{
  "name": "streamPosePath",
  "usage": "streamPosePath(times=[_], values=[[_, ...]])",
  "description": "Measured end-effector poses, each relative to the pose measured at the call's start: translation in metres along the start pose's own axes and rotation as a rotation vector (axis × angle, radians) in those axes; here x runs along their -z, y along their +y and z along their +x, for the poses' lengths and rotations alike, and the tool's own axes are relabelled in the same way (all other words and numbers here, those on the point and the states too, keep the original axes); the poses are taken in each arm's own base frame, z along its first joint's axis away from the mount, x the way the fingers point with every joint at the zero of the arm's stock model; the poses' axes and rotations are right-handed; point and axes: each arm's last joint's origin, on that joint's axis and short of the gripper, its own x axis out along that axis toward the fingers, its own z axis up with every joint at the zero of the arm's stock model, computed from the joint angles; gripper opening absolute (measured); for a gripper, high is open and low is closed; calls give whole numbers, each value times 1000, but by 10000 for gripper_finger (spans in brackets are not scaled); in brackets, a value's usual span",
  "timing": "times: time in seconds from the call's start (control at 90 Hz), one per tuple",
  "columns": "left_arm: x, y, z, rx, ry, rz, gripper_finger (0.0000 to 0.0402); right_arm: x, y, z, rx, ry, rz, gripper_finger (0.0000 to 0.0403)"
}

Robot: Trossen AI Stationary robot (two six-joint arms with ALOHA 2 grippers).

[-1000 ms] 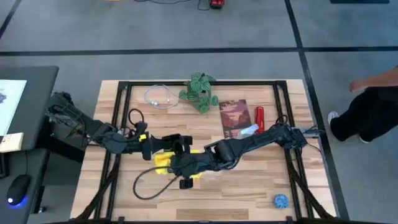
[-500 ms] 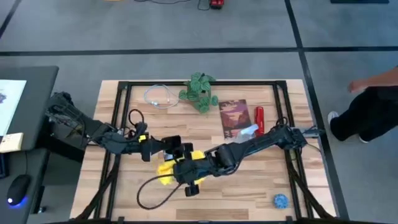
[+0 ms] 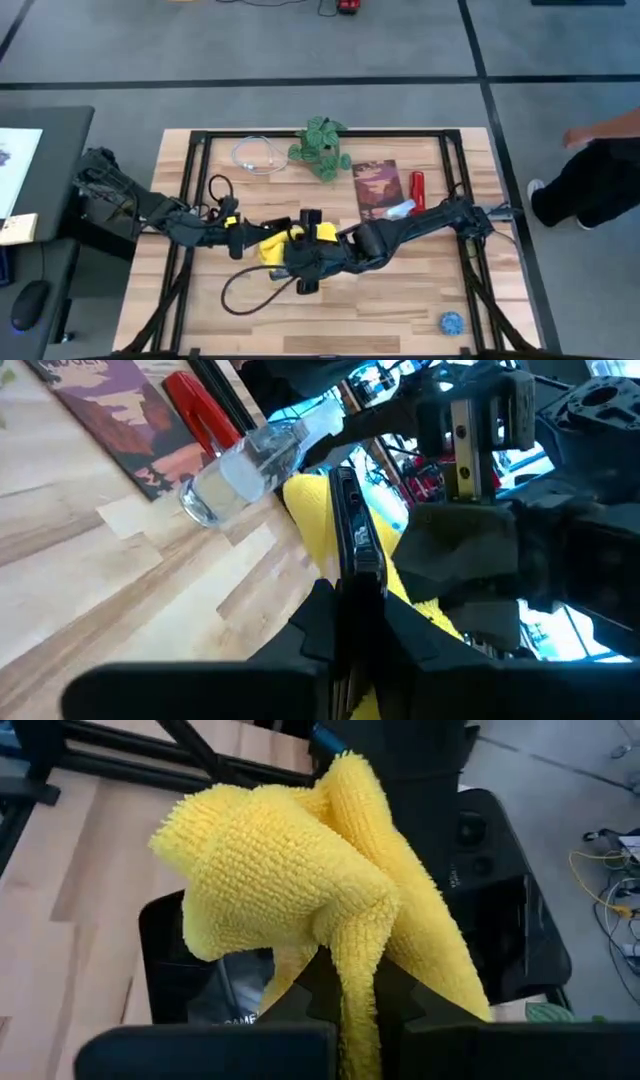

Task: Apply microfiber cloth
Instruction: Wipe the back of the cellphone with the yellow microfiber cloth

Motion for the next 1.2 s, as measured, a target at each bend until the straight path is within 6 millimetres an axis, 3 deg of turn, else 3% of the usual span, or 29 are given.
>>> streamPosePath(times=[0.2,0.333,0.522,0.778,0.922,1.067,1.2], values=[[2,2,0,-10,20,20,11,13,31,10,-80,53,-36,0],[1,1,0,-10,9,19,11,14,38,11,-122,58,-45,0],[1,1,0,-12,2,18,11,13,27,10,-113,67,-51,0],[2,1,-1,-11,12,10,11,1,-24,-2,7,26,20,0],[5,2,2,-24,17,13,11,0,-45,3,38,31,52,0],[5,2,2,-24,16,16,11,0,-44,4,-12,29,85,0],[6,3,1,-25,36,30,11,2,-21,8,-54,29,99,0]])
